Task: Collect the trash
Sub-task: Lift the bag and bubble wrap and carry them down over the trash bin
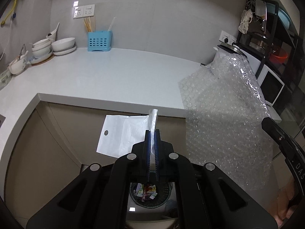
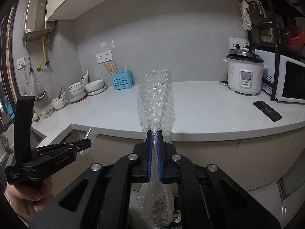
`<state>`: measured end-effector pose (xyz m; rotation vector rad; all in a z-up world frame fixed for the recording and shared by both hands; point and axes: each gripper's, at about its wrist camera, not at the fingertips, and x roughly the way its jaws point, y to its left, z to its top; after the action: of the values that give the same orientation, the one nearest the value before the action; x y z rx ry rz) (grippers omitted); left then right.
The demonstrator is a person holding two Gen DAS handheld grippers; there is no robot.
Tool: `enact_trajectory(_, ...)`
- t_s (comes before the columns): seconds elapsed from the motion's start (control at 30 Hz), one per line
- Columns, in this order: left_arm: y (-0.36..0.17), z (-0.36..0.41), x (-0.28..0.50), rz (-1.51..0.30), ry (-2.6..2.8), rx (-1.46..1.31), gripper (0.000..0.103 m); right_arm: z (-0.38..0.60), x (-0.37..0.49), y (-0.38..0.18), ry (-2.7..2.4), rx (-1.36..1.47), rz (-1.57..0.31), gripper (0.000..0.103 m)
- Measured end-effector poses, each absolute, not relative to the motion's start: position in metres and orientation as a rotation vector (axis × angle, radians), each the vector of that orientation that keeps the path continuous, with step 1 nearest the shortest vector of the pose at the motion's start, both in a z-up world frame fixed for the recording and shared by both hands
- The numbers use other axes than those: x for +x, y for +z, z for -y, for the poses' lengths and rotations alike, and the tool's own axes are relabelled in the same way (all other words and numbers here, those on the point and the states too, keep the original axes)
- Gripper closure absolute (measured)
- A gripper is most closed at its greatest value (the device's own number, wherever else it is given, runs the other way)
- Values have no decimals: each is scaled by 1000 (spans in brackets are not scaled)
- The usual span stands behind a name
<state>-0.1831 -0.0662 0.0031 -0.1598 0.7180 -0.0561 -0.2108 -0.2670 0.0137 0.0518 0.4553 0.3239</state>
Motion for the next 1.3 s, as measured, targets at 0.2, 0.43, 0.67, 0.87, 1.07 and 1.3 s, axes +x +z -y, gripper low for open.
enact_trajectory(0.2, -31, 84, -195, -727, -62, -103, 100, 267, -231, -23, 334, 30, -471, 99)
enact_trajectory(0.43, -78, 96, -199, -772, -99, -90, 100, 262, -238, -72, 342, 17, -519, 99)
enact_trajectory(0.67, -125, 96, -184, -829, -105, -96, 100, 263, -222, -132, 320, 30, -616, 99)
enact_trajectory(0.87, -176, 95, -163, -874, -93, -108, 99, 268, -198, -182, 269, 32, -694, 99)
enact_trajectory(1.07, -234, 93, -144, -932, -85, -117, 99, 270, -169, -233, 232, 40, -780, 99)
enact_trajectory(1.3, -304, 83, -124, -993, -64, -134, 99, 269, -132, -301, 190, 43, -896, 99)
